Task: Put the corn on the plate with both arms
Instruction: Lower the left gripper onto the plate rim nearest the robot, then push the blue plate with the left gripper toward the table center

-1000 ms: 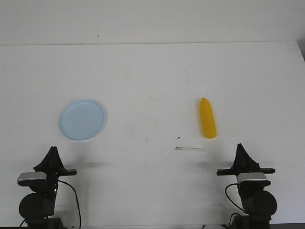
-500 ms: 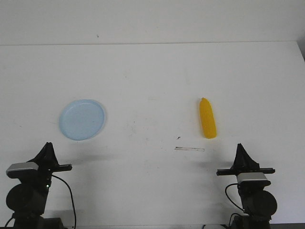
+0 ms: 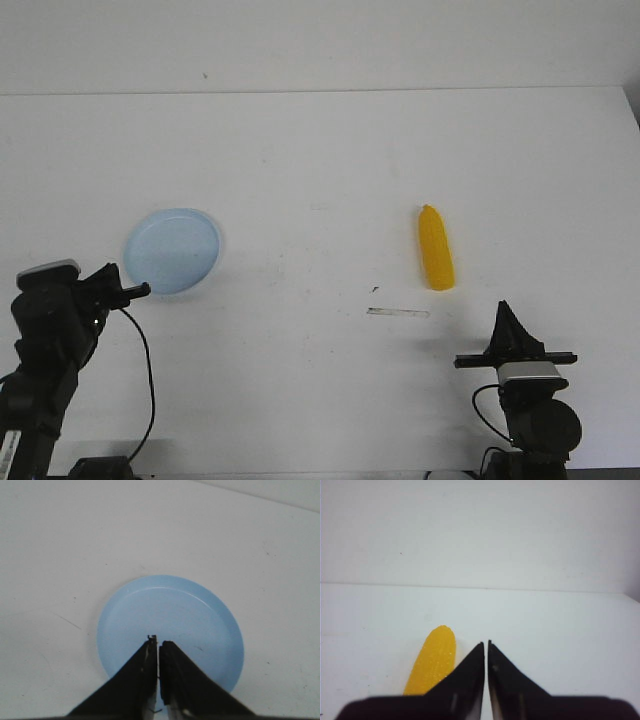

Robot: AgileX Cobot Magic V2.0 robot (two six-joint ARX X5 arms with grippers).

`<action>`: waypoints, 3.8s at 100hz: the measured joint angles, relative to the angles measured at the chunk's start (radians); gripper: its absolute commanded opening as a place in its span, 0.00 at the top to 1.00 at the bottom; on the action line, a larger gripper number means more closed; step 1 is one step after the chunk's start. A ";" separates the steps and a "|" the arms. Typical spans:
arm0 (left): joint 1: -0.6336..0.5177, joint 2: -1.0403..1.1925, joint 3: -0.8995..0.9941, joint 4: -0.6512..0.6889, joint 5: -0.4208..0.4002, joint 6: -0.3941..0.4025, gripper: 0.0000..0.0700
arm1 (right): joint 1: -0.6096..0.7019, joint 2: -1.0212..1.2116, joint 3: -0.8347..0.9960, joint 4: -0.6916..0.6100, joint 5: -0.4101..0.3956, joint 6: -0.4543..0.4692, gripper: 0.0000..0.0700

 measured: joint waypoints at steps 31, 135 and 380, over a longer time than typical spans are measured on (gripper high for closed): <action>0.087 0.312 0.240 -0.173 0.020 -0.001 1.00 | 0.000 0.000 0.000 0.000 0.000 0.000 0.99; 0.351 0.921 0.545 -0.396 0.521 0.083 0.58 | 0.000 0.000 0.000 0.000 0.000 0.000 0.99; -0.424 0.921 0.546 -0.257 0.389 -0.085 1.00 | 0.000 0.000 0.000 0.000 0.000 0.000 0.99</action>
